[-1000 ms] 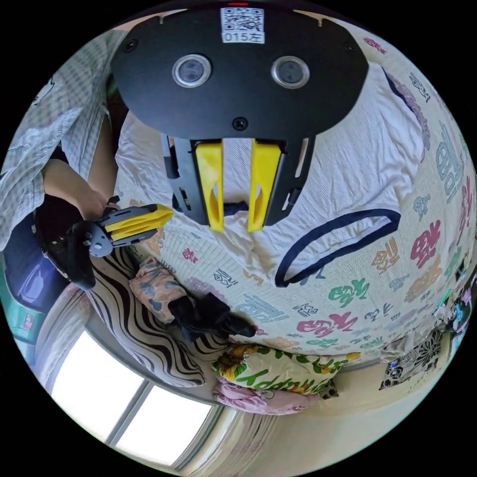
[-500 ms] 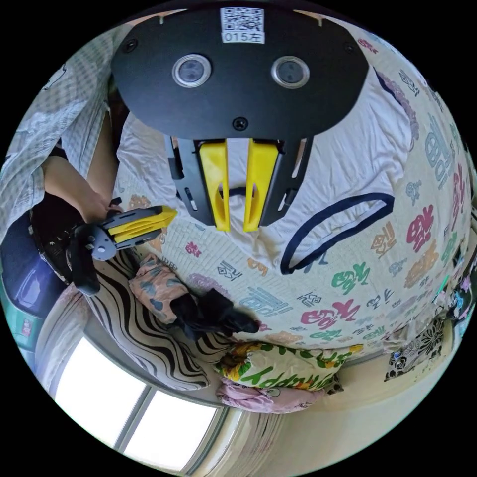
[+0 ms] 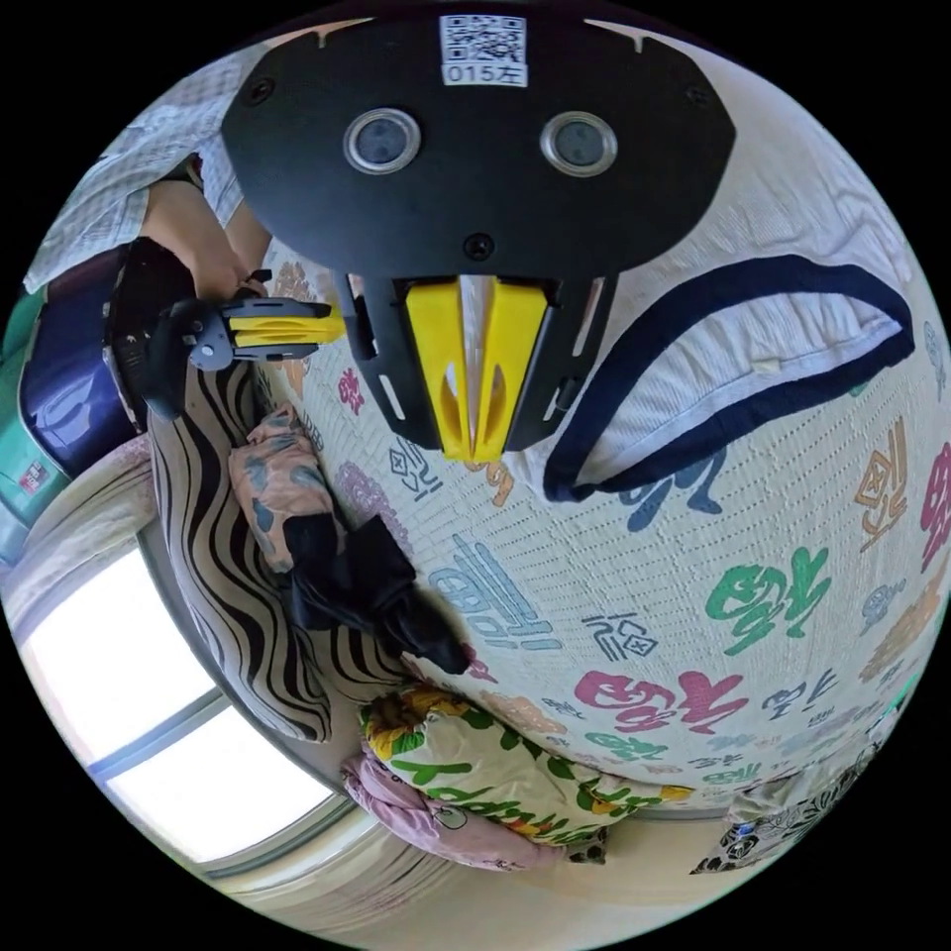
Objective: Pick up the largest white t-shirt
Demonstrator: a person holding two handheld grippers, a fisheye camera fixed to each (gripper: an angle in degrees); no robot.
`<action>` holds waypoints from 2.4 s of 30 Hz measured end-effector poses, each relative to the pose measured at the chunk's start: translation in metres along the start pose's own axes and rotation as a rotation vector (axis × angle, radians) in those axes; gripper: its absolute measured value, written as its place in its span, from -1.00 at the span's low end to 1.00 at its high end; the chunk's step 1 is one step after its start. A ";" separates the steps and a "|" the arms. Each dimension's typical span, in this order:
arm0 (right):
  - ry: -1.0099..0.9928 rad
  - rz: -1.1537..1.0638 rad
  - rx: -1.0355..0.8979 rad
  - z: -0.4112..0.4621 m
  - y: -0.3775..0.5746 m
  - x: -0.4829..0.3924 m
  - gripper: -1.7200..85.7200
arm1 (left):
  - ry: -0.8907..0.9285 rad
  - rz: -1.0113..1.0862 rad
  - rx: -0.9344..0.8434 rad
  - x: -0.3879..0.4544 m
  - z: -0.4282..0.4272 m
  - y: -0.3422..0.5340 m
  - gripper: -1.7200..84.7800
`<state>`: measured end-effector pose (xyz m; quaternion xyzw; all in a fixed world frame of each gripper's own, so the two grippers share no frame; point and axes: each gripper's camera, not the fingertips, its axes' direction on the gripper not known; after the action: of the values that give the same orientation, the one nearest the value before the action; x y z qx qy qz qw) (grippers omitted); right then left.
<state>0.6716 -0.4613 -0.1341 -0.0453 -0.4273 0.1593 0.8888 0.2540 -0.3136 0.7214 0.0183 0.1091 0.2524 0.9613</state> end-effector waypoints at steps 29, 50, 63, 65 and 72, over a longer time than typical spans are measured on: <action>-0.034 -0.280 -0.065 0.130 -0.034 -0.104 -0.97 | -0.046 -0.007 0.244 -0.020 -0.255 0.258 -0.79; 0.003 -0.690 -0.347 0.355 -0.328 -0.400 -0.80 | -0.068 -0.567 0.554 -0.200 -0.466 0.469 -0.82; 0.104 -0.666 -0.503 0.430 -0.385 -0.383 -0.96 | -0.112 -0.447 0.502 -0.159 -0.486 0.496 -0.81; 0.011 -0.628 -0.453 0.415 -0.392 -0.369 -0.96 | -0.138 -0.481 0.550 -0.158 -0.503 0.514 -0.81; -0.317 -0.470 -0.251 0.356 -0.396 -0.290 -0.95 | -0.069 -0.581 0.581 -0.180 -0.516 0.520 -0.75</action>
<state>0.3235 -0.9488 -0.0396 -0.0293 -0.5759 -0.0993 0.8109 -0.2617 0.0416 0.3013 0.2658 0.1443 -0.0718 0.9505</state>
